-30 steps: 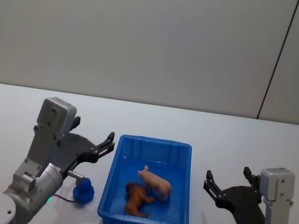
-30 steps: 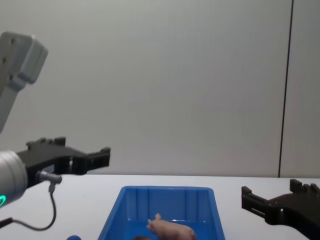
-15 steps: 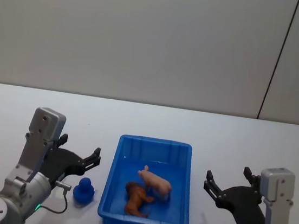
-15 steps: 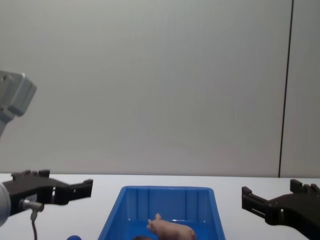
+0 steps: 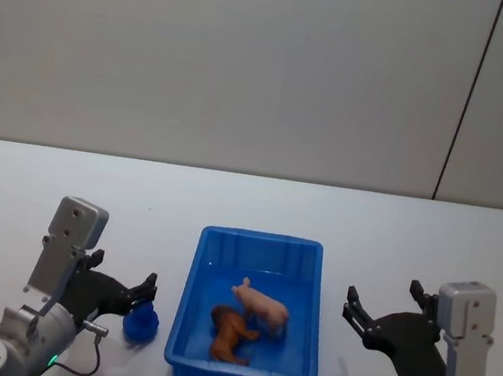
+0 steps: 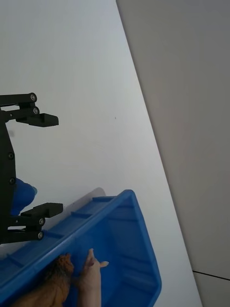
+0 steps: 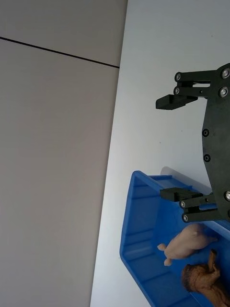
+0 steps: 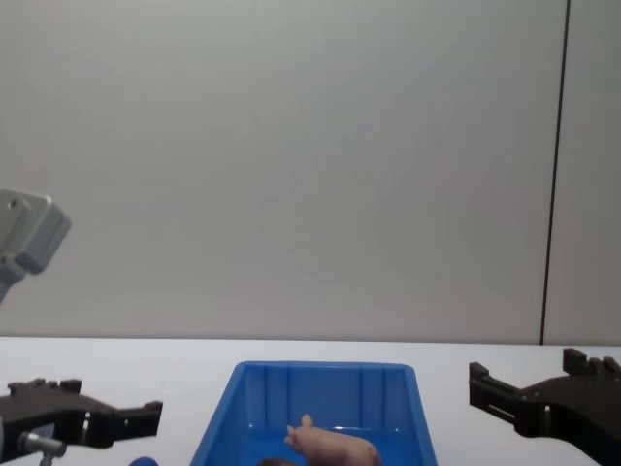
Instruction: Pick up the two dolls from the table and place them into the box.
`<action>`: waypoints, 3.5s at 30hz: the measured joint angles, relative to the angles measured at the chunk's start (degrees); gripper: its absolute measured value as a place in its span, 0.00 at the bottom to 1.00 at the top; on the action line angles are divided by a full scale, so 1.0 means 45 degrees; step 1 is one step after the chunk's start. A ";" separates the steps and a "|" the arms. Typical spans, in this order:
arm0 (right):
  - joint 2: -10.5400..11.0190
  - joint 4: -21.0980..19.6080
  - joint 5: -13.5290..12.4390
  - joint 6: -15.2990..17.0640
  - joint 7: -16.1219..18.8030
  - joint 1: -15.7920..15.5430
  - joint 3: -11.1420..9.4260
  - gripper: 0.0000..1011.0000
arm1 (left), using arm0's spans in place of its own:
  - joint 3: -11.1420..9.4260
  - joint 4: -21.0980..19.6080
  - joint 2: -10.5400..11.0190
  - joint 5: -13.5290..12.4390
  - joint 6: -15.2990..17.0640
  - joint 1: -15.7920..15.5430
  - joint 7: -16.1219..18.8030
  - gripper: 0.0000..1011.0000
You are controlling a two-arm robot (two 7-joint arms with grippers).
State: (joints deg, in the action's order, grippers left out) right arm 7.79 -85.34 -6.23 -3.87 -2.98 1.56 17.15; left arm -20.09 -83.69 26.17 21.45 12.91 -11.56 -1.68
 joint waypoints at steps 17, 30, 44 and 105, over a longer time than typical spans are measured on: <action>0.0000 0.0000 0.0000 0.0000 0.0000 0.0000 0.0000 0.99 | 0.0041 0.0823 -0.0133 -0.0222 0.0435 -0.0255 -0.0669 0.99; -0.0001 0.0000 0.0001 0.0000 0.0000 0.0000 0.0000 0.99 | 0.0062 0.1515 -0.0345 -0.0338 0.0456 -0.0610 -0.1280 0.99; -0.0001 0.0001 0.0000 0.0000 0.0001 0.0000 0.0000 0.99 | 0.0063 0.2141 -0.0560 -0.0372 0.0449 -0.0978 -0.1930 0.99; -0.0001 0.0000 0.0000 0.0000 0.0000 0.0000 0.0000 0.99 | 0.0295 0.1122 -0.0228 -0.0546 0.0936 -0.0599 -0.2632 0.99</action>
State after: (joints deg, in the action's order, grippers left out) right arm 7.78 -85.34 -6.23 -3.87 -2.98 1.56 17.15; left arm -18.76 -78.64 25.15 19.00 17.12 -14.25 -13.53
